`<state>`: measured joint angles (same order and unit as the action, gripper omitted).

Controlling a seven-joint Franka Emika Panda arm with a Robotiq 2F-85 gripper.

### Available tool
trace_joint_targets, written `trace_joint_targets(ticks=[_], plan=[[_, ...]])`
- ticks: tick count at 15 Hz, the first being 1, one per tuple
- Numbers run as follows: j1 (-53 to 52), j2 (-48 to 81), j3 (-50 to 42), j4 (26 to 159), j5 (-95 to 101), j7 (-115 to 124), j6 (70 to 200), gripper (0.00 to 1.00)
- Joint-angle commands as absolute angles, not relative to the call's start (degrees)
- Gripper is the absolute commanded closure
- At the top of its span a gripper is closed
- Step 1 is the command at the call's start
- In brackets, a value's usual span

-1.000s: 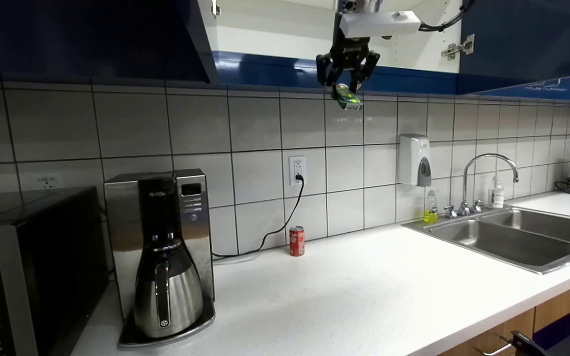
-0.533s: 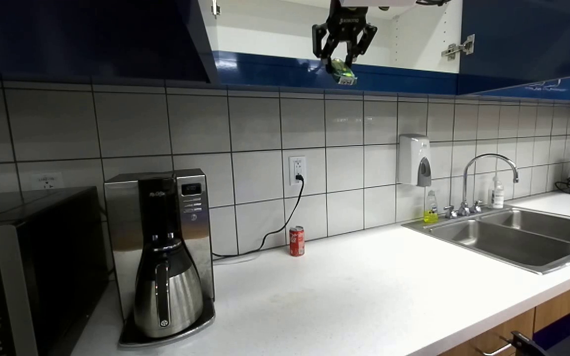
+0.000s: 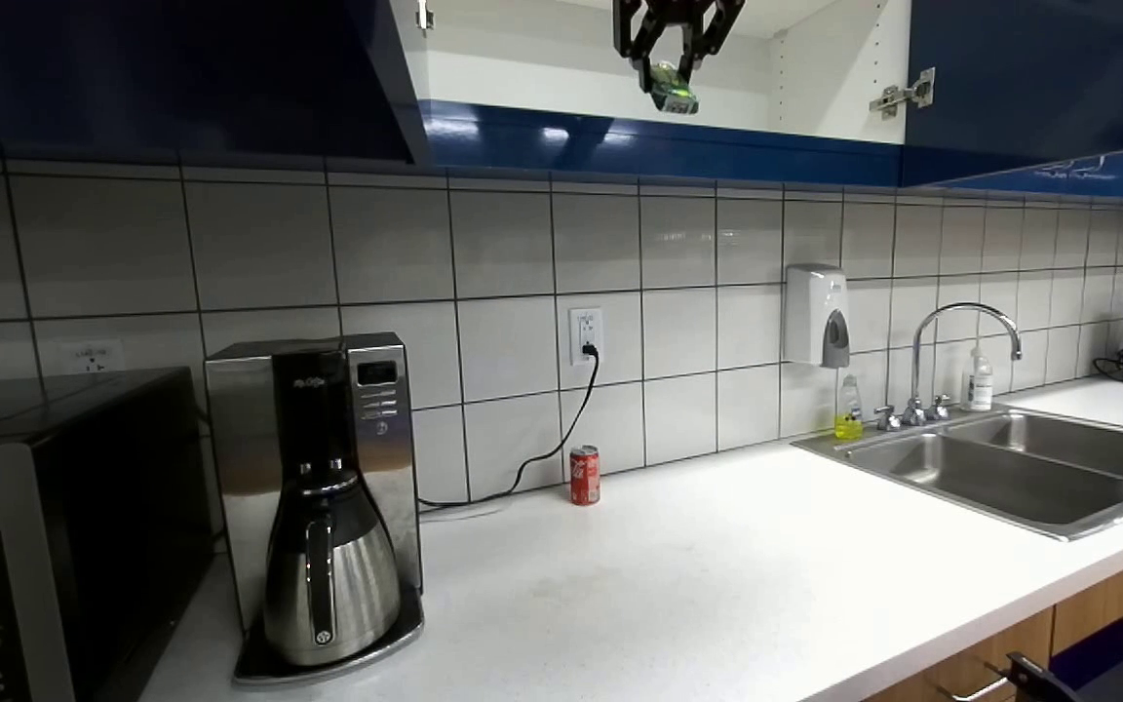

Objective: Put the green snack bar in the top cabinet

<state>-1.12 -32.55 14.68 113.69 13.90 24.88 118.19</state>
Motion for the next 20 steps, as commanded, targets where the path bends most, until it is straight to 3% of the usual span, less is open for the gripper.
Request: trace_joint_targets(ticks=[1, 20], plan=[[1.37, -28.17, 16.09, 106.88, 15.09, 26.28, 115.91, 0.79], [-0.35, -5.36, 12.85, 81.43, 17.59, 29.63, 110.38, 0.79]])
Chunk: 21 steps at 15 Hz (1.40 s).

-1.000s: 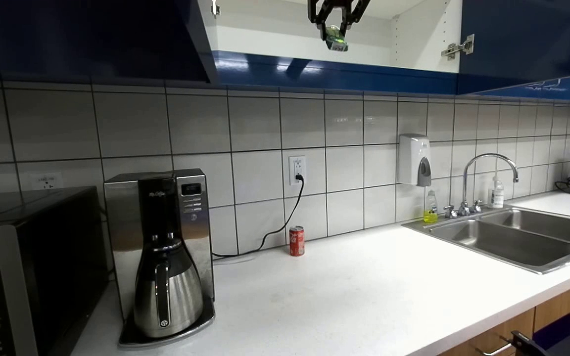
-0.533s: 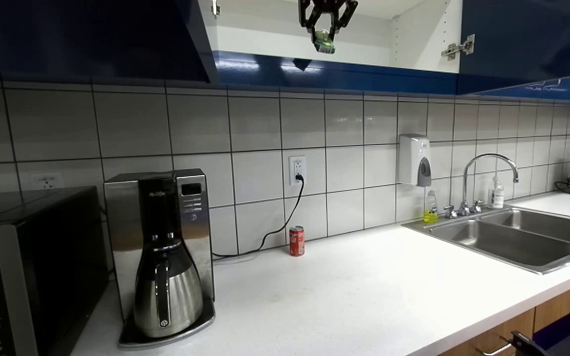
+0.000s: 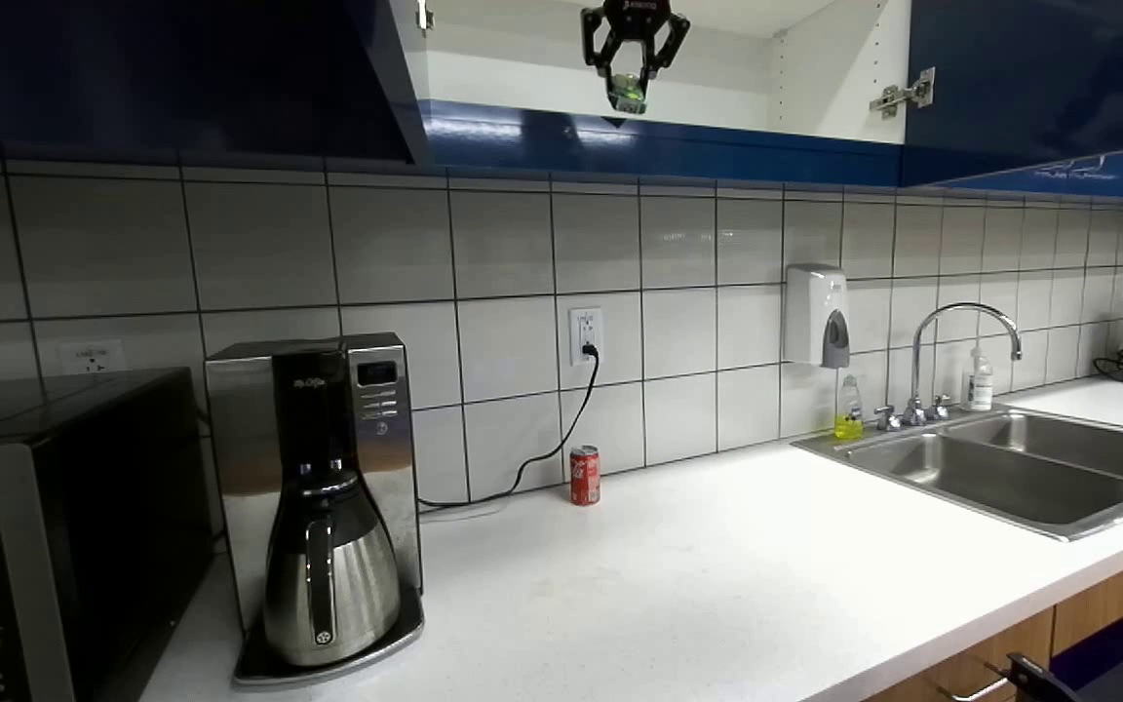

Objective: Put the green snack bar in the top cabinet

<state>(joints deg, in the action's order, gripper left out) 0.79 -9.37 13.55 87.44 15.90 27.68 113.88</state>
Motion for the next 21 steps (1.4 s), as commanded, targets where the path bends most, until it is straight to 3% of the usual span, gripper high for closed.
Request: trace_joint_targets(ticks=[1, 11, 12, 13, 17, 21], plan=[[-0.58, -4.25, 12.7, 80.16, 17.84, 29.9, 109.78, 0.79], [-2.1, 3.03, 10.81, 71.64, 17.94, 31.11, 105.65, 0.79], [-2.22, 3.72, 10.71, 70.91, 18.15, 31.47, 105.04, 0.36], [-2.27, 4.29, 10.69, 70.28, 18.24, 31.81, 104.67, 0.28], [-2.23, 5.17, 10.5, 69.22, 18.49, 32.88, 104.12, 0.01], [-1.99, 3.59, 10.37, 70.79, 17.91, 32.83, 105.03, 0.0]])
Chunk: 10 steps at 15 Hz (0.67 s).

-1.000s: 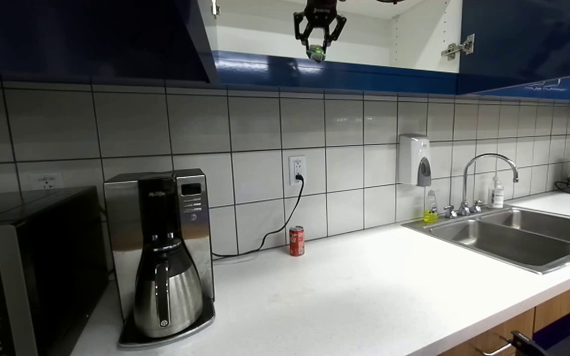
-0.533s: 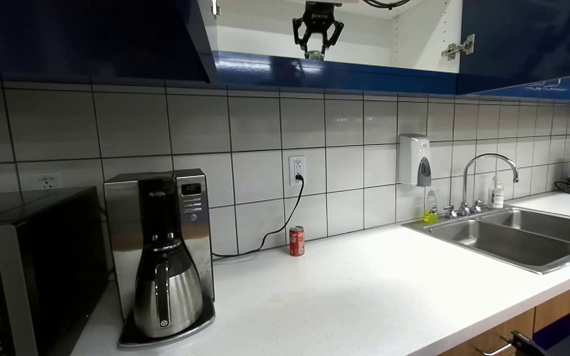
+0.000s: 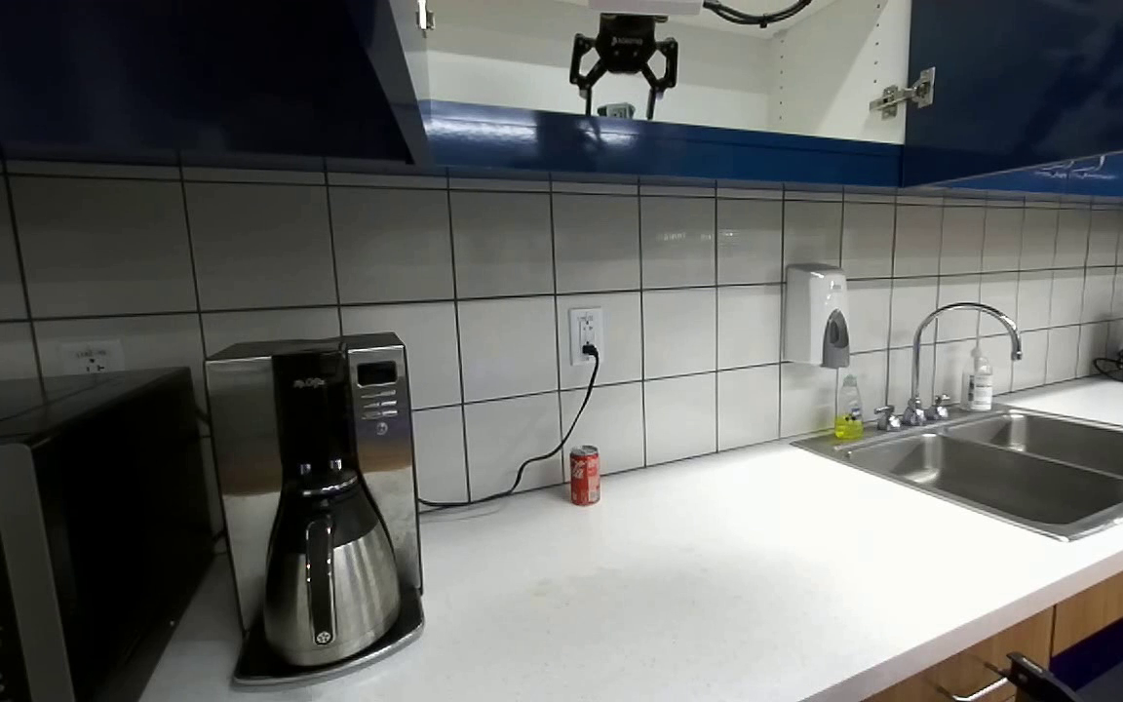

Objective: Put the green snack bar in the top cabinet

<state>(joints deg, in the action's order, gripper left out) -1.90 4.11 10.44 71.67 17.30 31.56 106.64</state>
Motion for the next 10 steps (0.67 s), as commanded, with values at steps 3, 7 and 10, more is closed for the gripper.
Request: trace_joint_targets(ticks=[3, 7, 10], plan=[[-1.76, 1.75, 10.17, 72.93, 17.54, 32.67, 105.84, 0.0], [-1.62, -2.71, 9.95, 77.75, 16.61, 31.91, 107.23, 0.0], [-1.64, -8.21, 9.73, 84.23, 16.16, 31.82, 109.12, 0.0]])
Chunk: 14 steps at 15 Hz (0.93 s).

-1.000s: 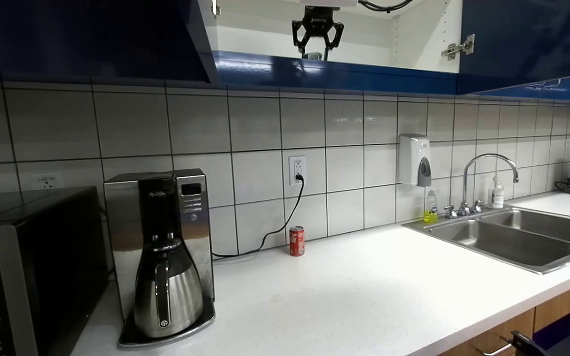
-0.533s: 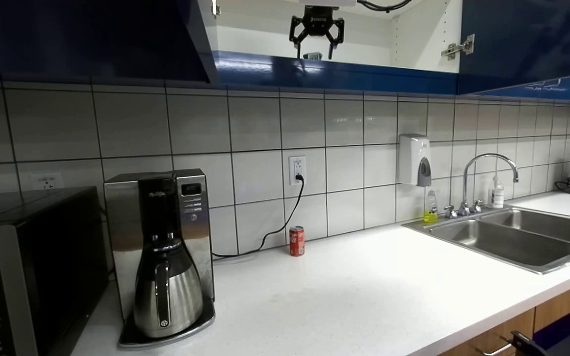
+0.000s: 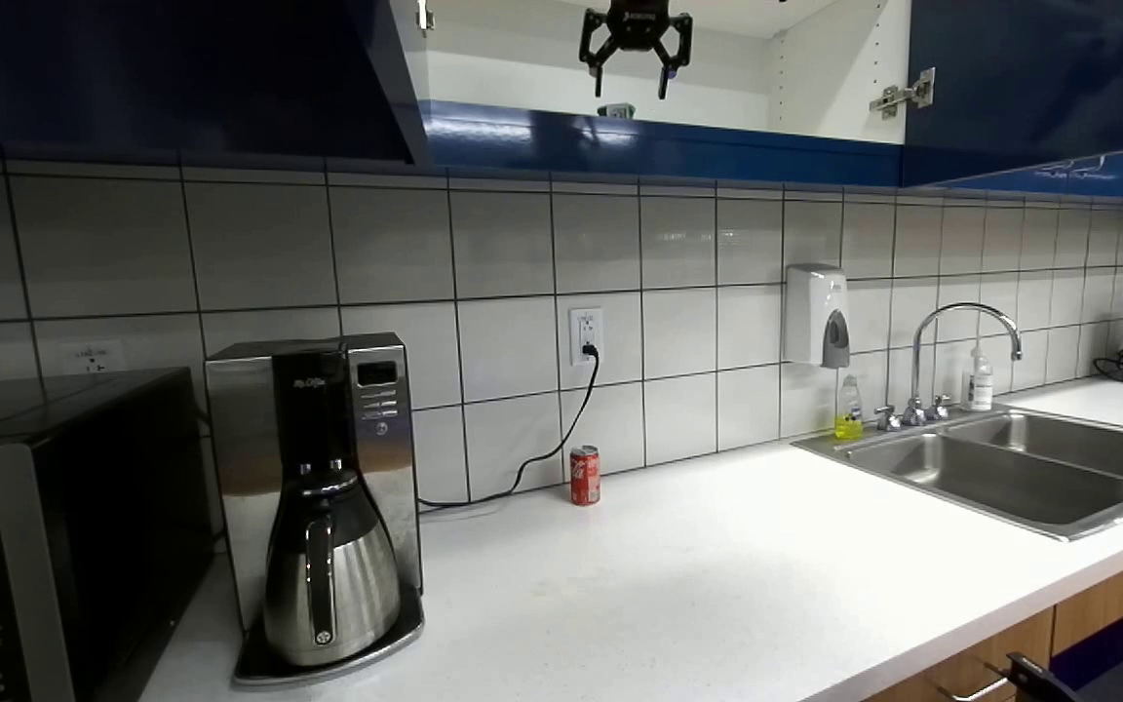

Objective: Put the green snack bar in the top cabinet

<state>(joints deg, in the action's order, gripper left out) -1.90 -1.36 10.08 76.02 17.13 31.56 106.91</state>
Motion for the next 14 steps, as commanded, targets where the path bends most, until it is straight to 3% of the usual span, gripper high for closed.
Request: trace_joint_targets(ticks=[1, 14], plan=[[-1.69, -10.16, 9.64, 86.54, 16.01, 31.66, 109.78, 0.0], [-1.32, -36.55, 8.1, 125.01, 11.23, 29.04, 121.41, 0.0]])
